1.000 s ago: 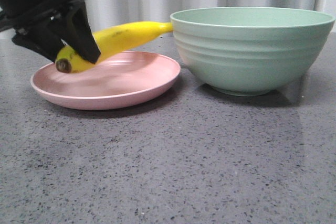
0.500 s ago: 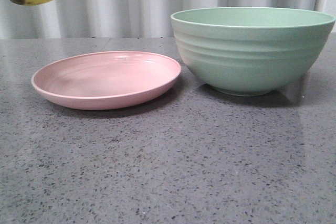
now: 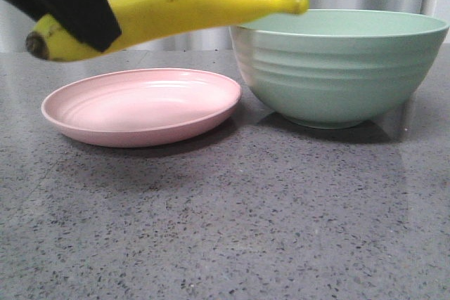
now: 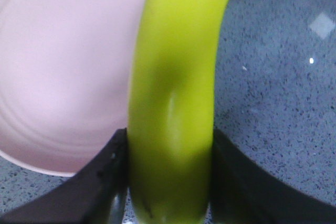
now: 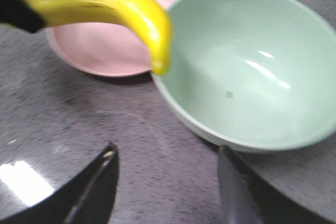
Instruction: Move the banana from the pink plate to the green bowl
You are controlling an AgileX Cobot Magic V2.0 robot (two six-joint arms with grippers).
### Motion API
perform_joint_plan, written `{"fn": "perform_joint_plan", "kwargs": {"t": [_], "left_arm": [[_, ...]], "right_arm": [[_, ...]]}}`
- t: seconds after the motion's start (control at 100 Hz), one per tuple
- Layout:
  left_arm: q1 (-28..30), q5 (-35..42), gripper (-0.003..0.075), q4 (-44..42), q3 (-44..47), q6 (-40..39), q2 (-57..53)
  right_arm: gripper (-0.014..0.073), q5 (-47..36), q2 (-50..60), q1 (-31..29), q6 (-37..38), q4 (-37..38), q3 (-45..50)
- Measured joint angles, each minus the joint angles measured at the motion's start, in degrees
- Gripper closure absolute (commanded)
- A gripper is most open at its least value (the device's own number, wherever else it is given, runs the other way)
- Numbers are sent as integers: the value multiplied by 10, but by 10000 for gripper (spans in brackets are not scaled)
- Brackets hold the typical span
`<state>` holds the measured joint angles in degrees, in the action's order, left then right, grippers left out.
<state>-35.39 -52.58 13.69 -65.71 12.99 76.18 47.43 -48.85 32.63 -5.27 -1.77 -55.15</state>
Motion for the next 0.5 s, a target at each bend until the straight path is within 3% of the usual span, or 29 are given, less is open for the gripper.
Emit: {"fn": "perform_joint_plan", "kwargs": {"t": [0.18, 0.5], "left_arm": [[-29, -8, 739, -3, 0, 5, -4], [-84, -71, 739, -5, 3, 8, -29]], "right_arm": [[174, 61, -99, 63, -15, -1, -74], [174, 95, -183, 102, -33, -1, -125]]}}
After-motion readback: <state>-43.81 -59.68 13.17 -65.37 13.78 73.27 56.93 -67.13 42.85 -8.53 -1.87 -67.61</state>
